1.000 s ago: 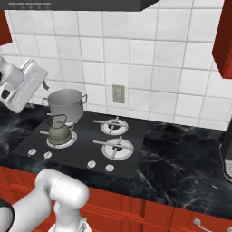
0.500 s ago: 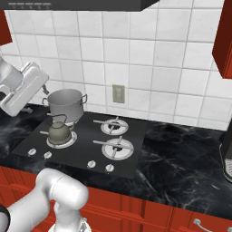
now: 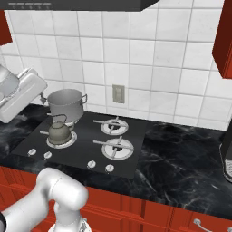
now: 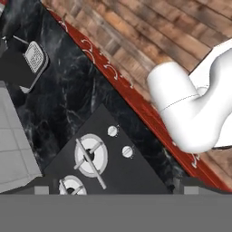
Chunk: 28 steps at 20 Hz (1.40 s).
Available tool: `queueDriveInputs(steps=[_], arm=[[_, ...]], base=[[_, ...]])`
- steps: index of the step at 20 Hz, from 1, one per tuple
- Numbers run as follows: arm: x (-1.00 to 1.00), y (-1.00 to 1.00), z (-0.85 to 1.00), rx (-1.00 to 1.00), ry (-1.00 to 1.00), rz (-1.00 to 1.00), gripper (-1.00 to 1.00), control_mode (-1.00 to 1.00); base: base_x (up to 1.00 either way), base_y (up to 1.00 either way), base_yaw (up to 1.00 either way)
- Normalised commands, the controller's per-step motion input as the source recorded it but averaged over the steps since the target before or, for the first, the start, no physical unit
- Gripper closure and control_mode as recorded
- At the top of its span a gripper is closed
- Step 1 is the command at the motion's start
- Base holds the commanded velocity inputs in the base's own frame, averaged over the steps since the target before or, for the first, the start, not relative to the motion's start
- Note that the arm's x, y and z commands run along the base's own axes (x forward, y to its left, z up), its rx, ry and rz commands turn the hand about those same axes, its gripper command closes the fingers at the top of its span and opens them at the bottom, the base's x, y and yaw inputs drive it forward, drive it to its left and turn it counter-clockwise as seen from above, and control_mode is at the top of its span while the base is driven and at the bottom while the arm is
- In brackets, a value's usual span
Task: Pick the kettle from the cabinet and place it on a stove burner. Then pick the pot from the counter and place it on another stove burner. Finally, turn both burners on.
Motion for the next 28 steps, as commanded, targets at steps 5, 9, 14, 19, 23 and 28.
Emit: queueDriveInputs(steps=[5,9,14,19,23,28], arm=[[0.0,0.27,-0.13,0.1,-0.02,-0.07,-1.0,-1.0],[-0.05,0.18,-0.14,0.04,-0.03,0.03,-1.0,-1.0],[-0.17,0.14,-0.11,0.0,-0.04,0.07,-1.0,-1.0],[-0.26,0.0,-0.13,0.0,-0.02,0.16,-1.0,-1.0],[-0.06,0.0,0.0,0.02,0.0,0.25,-1.0,-1.0],[0.05,0.0,0.0,0.0,0.01,0.29,-1.0,-1.0]], base=[[0.0,0.0,0.0],[0.0,0.0,0.0],[0.0,0.0,0.0],[0.0,0.0,0.0],[0.0,0.0,0.0],[0.0,0.0,0.0]])
